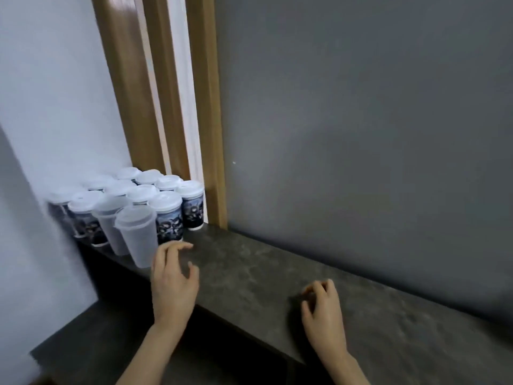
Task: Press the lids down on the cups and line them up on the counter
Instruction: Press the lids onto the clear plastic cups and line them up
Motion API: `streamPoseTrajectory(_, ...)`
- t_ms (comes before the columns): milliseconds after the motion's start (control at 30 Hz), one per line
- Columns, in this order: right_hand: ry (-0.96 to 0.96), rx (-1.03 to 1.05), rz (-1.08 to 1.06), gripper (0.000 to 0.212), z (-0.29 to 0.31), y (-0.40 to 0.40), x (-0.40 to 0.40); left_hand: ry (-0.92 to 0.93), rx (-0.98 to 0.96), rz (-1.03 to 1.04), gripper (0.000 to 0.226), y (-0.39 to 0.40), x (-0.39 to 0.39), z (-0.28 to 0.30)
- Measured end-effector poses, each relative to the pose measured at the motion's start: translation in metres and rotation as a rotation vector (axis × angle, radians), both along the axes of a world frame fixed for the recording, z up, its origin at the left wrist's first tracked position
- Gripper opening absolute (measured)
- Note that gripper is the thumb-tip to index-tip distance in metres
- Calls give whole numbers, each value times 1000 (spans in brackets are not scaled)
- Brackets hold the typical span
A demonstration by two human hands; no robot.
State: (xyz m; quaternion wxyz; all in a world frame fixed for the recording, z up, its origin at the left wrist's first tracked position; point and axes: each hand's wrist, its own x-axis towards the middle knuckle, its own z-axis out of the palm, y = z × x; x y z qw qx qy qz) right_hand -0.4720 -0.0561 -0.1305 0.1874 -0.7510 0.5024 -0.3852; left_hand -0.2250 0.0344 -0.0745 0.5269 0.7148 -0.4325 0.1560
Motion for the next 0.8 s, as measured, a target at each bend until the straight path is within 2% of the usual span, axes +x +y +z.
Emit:
streamPoseTrajectory(100, -36, 20, 51, 22, 6, -4, 67, -211, -83, 185, 48, -4, 75, 25)
streamPoseTrajectory(200, -48, 43, 98, 21, 8, -8, 128, -238, 92, 242, 58, -12, 140, 40)
streamPoseTrajectory(267, -52, 53, 127, 22, 7, -9, 159, -226, 250, 189, 59, -18, 168, 38)
streamPoseTrajectory(333, -49, 55, 147, 22, 6, -11, 185, -242, 305, 116, 52, -22, 185, 30)
streamPoseTrajectory(533, -72, 59, 277, 17, -2, -20, 233, -318, 142, -70, 32, -26, 195, 2)
streamPoseTrajectory(600, -85, 99, 351, 33, -4, -22, 240, -334, 55, -133, 30, -25, 188, -2)
streamPoseTrajectory(700, -123, 246, 438, 73, -3, -25, 245, -332, -92, -278, 29, -26, 170, -7)
streamPoseTrajectory(800, -276, 348, 513, 81, -2, -30, 236, -298, -218, -457, 26, -40, 147, -7)
